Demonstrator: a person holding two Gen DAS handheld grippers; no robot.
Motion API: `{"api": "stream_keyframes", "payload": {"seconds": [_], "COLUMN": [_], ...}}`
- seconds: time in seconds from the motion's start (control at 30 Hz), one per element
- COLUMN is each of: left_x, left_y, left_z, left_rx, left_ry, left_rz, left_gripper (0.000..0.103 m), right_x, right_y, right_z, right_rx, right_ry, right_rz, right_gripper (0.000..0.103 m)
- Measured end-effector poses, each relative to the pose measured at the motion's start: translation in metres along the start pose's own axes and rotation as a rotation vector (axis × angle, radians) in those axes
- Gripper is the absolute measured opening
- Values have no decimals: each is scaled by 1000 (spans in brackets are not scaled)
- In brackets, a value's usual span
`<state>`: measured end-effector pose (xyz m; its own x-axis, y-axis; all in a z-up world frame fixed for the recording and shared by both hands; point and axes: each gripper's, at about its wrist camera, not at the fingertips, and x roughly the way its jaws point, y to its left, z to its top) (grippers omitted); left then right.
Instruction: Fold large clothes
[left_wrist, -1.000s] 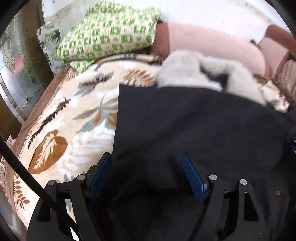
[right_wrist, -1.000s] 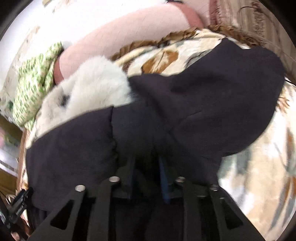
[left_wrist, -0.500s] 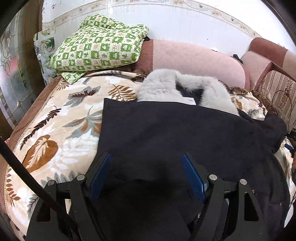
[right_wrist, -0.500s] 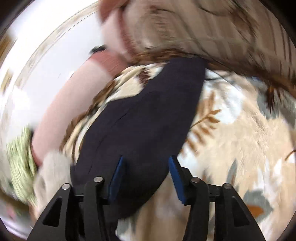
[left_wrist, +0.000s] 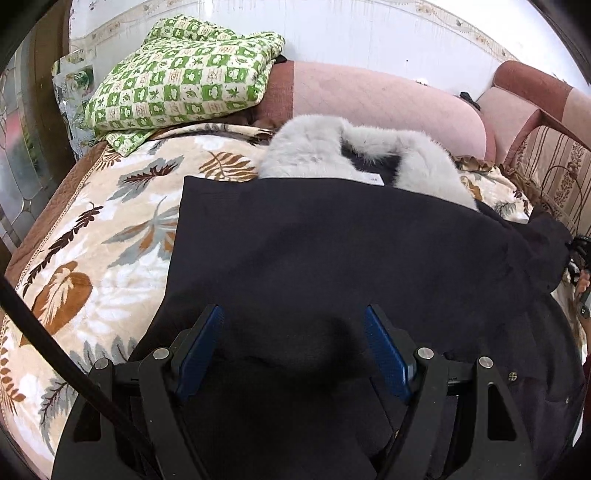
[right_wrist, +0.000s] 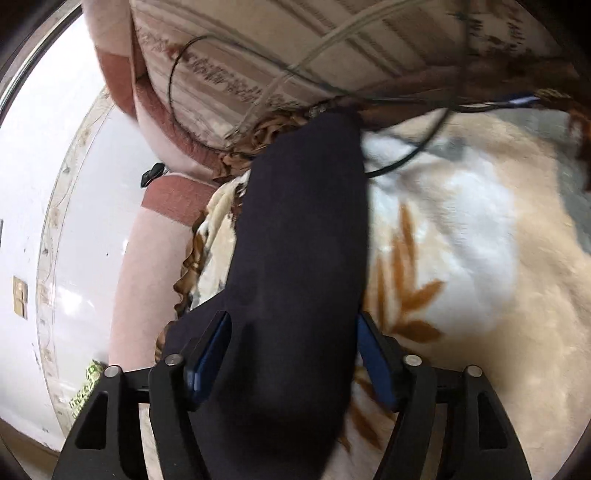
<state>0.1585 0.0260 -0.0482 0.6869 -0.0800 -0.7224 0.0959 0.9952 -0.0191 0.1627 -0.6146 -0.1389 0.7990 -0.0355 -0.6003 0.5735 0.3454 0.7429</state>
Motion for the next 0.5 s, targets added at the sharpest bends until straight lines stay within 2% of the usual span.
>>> {"api": "stream_keyframes", "payload": {"seconds": [0.03,0.07,0.13,0.2,0.27,0.37,0.5], "left_x": [1,0,0,-2,-5,-11,-19], "left_y": [0,0,2,5,10,20,32], "left_z": [0,0,1,2,4,7,10], "left_rx": [1,1,-4,-14,-34,-67,-94], "left_ry": [1,1,-2,-5,-10,-25,-55], "left_rz": [1,1,0,-1,1,7,37], "left_gripper": [77,77,77,77,77,77,77], "right_x": [-1,-6,-21,-45,-67,-95,-112], "right_y": [5,20,47,87,127,182,238], "right_z": [-2,-5,-10,-18,-32,-71,-149], "right_rx": [-29,-81,-170,-279,-386,-549,-781], "right_ry": [-3,-32,-76,-128,-165,-157,-70], "right_rz": [-19,-72,-96,-75,-31,84,223], "right_gripper": [17,13,10,9,9,9,8]}}
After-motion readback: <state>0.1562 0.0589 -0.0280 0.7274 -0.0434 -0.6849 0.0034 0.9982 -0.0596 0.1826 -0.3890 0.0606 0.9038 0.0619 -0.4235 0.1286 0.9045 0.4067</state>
